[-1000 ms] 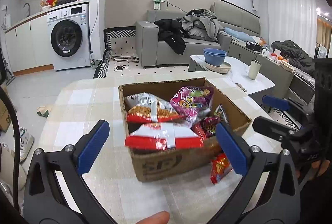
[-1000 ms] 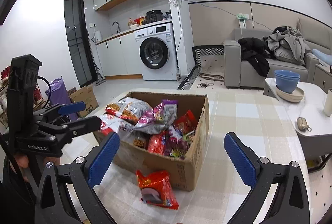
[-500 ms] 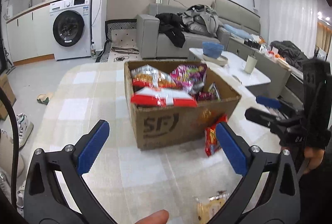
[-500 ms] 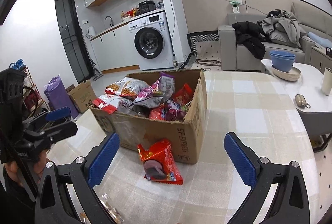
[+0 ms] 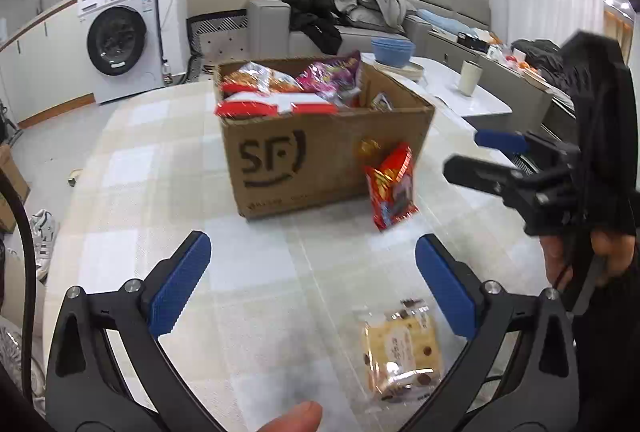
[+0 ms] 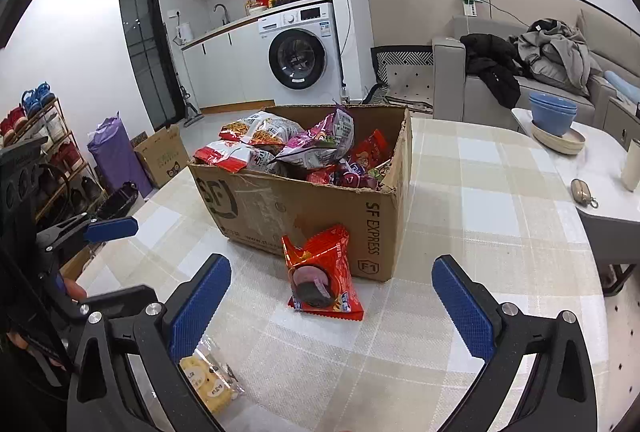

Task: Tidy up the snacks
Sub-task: 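Move the left tool to the cracker pastry while the right tool approaches the red chocolate bag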

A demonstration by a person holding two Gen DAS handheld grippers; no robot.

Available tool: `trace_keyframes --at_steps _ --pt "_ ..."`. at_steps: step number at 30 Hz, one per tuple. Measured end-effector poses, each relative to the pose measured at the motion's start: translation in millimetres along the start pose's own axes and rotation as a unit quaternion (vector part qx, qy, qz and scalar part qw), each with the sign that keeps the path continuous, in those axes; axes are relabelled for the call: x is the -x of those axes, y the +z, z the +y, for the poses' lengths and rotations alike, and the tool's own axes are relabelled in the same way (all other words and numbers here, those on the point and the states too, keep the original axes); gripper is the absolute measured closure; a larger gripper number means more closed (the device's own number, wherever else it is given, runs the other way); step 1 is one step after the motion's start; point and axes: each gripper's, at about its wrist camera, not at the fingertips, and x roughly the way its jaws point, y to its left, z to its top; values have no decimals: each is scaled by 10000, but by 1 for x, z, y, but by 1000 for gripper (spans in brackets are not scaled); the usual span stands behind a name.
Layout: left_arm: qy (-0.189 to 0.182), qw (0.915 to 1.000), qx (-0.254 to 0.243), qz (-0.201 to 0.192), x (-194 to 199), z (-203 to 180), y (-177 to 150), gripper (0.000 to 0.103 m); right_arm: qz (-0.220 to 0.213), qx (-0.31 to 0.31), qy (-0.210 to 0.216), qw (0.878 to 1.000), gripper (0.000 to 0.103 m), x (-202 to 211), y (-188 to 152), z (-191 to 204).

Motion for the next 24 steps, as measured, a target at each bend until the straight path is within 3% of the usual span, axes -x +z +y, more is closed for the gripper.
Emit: trace_keyframes --at_steps 5,13,24 --pt "-243 9996 72 145 -2 -3 -14 1 25 -11 -1 10000 1 0 -2 -2" --pt "-209 9978 -277 559 -15 -17 -25 1 58 -43 -13 10000 1 0 -2 -5" --pt "-361 9874 -694 1378 -43 -36 -45 1 224 -88 -54 9997 1 -11 -4 -9"
